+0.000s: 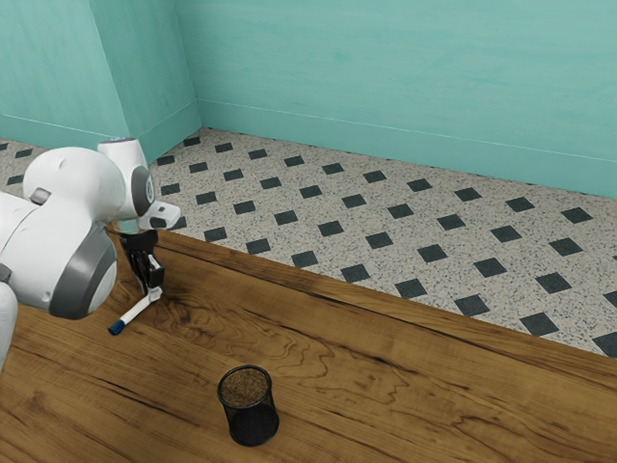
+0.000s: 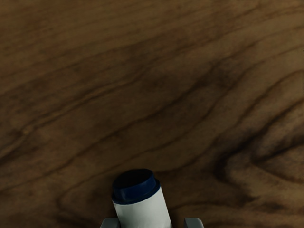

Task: Put the marker into the pen holder.

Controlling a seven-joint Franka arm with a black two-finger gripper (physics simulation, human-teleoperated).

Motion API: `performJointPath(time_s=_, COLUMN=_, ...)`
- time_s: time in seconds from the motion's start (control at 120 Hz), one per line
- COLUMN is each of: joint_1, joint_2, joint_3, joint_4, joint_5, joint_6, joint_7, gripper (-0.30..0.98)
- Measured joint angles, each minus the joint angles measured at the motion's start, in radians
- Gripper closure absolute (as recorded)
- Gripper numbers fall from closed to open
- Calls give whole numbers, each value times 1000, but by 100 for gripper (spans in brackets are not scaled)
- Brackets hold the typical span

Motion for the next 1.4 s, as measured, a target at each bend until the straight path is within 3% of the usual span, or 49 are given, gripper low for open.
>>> performJointPath(time_s=0.367, joint_1=0, joint_2=27, joint_3=1, joint_4=-29, joint_5=-49, joint_6=4, joint_7=6, gripper=74)
performJointPath(time_s=0.6, joint_1=-94, joint_2=273, joint_3=2, joint_4=-195, joint_5=-41, joint_6=13, joint_7=39, gripper=79)
performJointPath(time_s=0.733, joint_1=-245, joint_2=464, joint_3=53, joint_4=-323, joint_5=10, joint_6=16, joint_7=76, gripper=79)
performJointPath(time_s=0.833, joint_1=-518, joint_2=560, joint_3=247, joint_4=-393, joint_5=74, joint_6=18, joint_7=100, gripper=79)
performJointPath(time_s=0.992, joint_1=-1098, joint_2=616, joint_3=693, joint_4=-447, joint_5=152, joint_6=15, joint_7=131, gripper=79)
performJointPath(time_s=1.092, joint_1=-1477, joint_2=613, joint_3=1018, joint_4=-462, joint_5=167, joint_6=-11, joint_7=147, gripper=79)
performJointPath(time_s=1.242, joint_1=-1958, joint_2=532, joint_3=1416, joint_4=-464, joint_5=150, joint_6=-106, joint_7=168, gripper=78)
performJointPath(time_s=1.317, joint_1=-2135, joint_2=454, joint_3=1561, joint_4=-491, joint_5=136, joint_6=-163, joint_7=177, gripper=78)
performJointPath(time_s=1.4, joint_1=-2261, joint_2=366, joint_3=1665, joint_4=-542, joint_5=120, joint_6=-217, joint_7=186, gripper=78)
